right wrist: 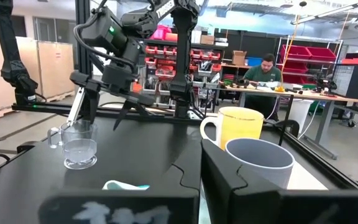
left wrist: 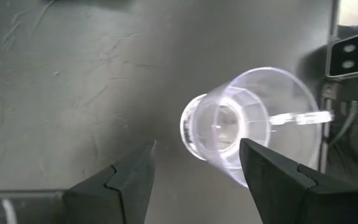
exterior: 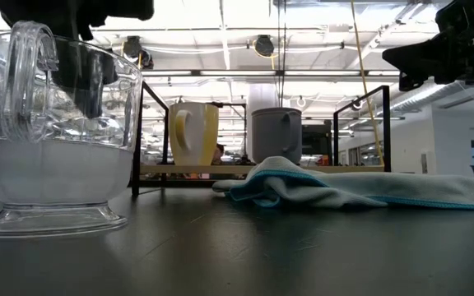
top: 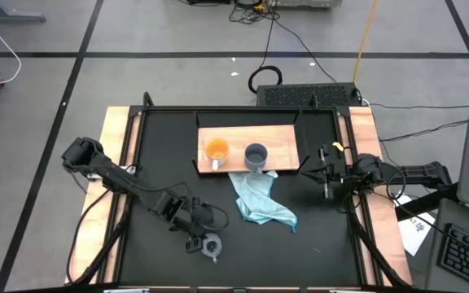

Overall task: Stack small to large cups/mugs on shelf
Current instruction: Put the transparent mug on the shelf

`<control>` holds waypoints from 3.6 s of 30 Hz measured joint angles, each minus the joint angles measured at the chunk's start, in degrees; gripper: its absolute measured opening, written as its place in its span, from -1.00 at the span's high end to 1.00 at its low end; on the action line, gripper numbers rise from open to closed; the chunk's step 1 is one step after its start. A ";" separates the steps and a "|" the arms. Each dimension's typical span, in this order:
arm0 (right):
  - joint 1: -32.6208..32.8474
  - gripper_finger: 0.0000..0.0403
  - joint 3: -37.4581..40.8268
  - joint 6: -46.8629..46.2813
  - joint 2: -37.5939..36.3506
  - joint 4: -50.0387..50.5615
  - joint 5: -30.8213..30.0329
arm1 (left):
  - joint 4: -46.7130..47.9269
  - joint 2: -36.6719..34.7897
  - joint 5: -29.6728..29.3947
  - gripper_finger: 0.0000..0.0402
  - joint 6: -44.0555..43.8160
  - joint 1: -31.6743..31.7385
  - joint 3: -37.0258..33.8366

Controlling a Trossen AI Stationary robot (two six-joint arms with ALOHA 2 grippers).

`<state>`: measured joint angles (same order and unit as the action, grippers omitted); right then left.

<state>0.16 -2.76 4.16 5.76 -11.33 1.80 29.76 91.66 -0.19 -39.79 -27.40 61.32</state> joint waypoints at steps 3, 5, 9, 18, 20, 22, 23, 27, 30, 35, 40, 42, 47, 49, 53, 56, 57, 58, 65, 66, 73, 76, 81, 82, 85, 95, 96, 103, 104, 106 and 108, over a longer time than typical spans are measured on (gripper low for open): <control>-0.01 1.00 0.00 -0.02 0.00 0.00 0.00 | -1.41 0.00 -1.29 -0.17 -0.44 -0.04 -1.02; -0.02 1.00 0.00 -0.02 0.00 0.00 0.00 | -4.12 0.00 -1.35 -0.17 -0.33 -0.04 -1.99; -0.02 1.00 0.00 -0.02 0.00 0.00 0.00 | -6.80 0.00 -1.33 -0.17 0.18 -0.04 -3.12; -0.01 1.00 0.00 -0.02 0.00 -0.07 0.00 | -7.91 3.61 -0.26 -0.17 1.12 -0.07 -3.05; 0.00 1.00 0.00 -0.02 0.00 -0.46 -0.02 | -8.44 4.72 0.22 -0.17 1.66 -0.07 -3.15; -0.02 1.00 0.01 -0.02 0.04 -0.55 -0.01 | -9.87 5.48 0.50 -0.17 2.43 -0.07 -3.08; -0.02 1.00 0.00 -0.02 0.17 -0.84 -0.02 | -9.69 5.53 0.65 -0.17 2.72 -0.07 -3.10; -0.02 1.00 0.00 -0.02 0.43 -0.90 -0.02 | -10.97 5.25 0.68 -0.16 3.65 -0.04 -3.06; -0.04 1.00 0.02 -0.02 0.55 -0.77 0.00 | -11.60 5.03 0.85 -0.05 4.80 -0.04 -3.06; -0.04 1.00 0.00 -0.04 0.55 -0.66 -0.02 | -11.80 5.03 1.73 0.38 5.18 0.22 -3.06; -0.04 1.00 0.00 -0.04 0.55 -0.65 -0.02 | -13.19 5.03 2.30 0.88 7.82 0.33 -3.06; -0.04 1.00 0.00 -0.06 0.55 -0.66 -0.02 | -13.91 5.03 3.08 0.95 8.86 0.33 -3.04; -0.04 1.00 0.00 -0.44 0.55 -0.63 -0.02 | -13.42 5.03 2.96 0.97 11.83 0.33 -1.46; -0.04 1.00 0.00 -0.44 0.55 -0.63 -0.02 | -12.67 5.03 2.92 0.98 14.07 0.33 -0.22; -0.04 1.00 0.00 -0.44 0.55 -0.61 0.00 | -9.26 2.84 1.89 0.98 20.59 0.13 2.02; -0.04 1.00 0.00 -0.44 0.55 -0.61 -0.02 | -7.35 -0.96 -2.06 0.99 23.20 -0.11 2.10; -0.04 1.00 0.00 -0.44 0.55 -0.60 -0.02 | -6.14 -2.40 -3.10 0.99 23.71 -0.13 2.10; -0.04 1.00 0.00 -0.45 0.55 -0.53 -0.01 | -5.13 -3.67 -4.17 0.99 24.19 -0.12 2.10; -0.04 1.00 0.01 -0.37 0.55 -0.49 -0.01 | -1.01 -10.77 -8.54 0.99 27.97 0.00 1.71; -0.04 1.00 0.02 -0.35 0.55 -0.46 -0.02 | -0.87 -11.44 -8.68 0.99 28.87 0.10 1.49; -0.04 1.00 0.02 -0.39 0.52 -0.39 -0.02 | -0.10 -15.46 -8.69 1.00 32.11 1.77 -1.90; -0.06 1.00 0.02 -0.41 0.54 0.07 -0.02 | 0.34 -17.62 -8.52 1.00 32.28 3.09 -4.31; -0.05 1.00 0.00 -0.44 0.55 0.56 -0.01 | -2.30 -23.33 -6.84 1.00 33.98 4.90 -9.94; -0.06 1.00 0.01 -0.44 0.52 0.49 -0.02 | -4.01 -24.93 -5.96 1.00 34.41 5.29 -11.70; -0.06 1.00 0.02 -0.44 0.55 0.46 -0.02 | -9.64 -30.05 -4.37 1.00 35.88 6.27 -17.24; -0.06 1.00 0.01 -0.46 0.52 0.48 -0.02 | -21.14 -40.78 -2.17 1.00 37.35 10.13 -31.44; -0.06 1.00 0.02 -0.48 0.52 0.48 -0.02 | -22.18 -41.19 -1.70 1.00 37.87 10.61 -32.68; -0.06 1.00 0.01 -0.48 0.52 0.48 -0.02 | -28.05 -41.99 3.55 1.00 39.29 15.38 -38.41; -0.06 1.00 0.00 -0.48 0.52 0.48 -0.02 | -28.55 -41.98 4.09 1.00 39.31 15.98 -38.62; -0.06 1.00 0.01 -0.48 0.52 0.46 -0.04 | -29.82 -41.99 4.75 1.00 39.30 17.00 -38.88; -0.06 1.00 0.00 -0.48 0.52 0.47 -0.03 | -30.69 -41.98 4.73 1.00 39.16 17.70 -38.98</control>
<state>0.10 -2.76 3.68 6.28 -10.86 1.77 -0.93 49.68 4.54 -0.64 -9.70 22.34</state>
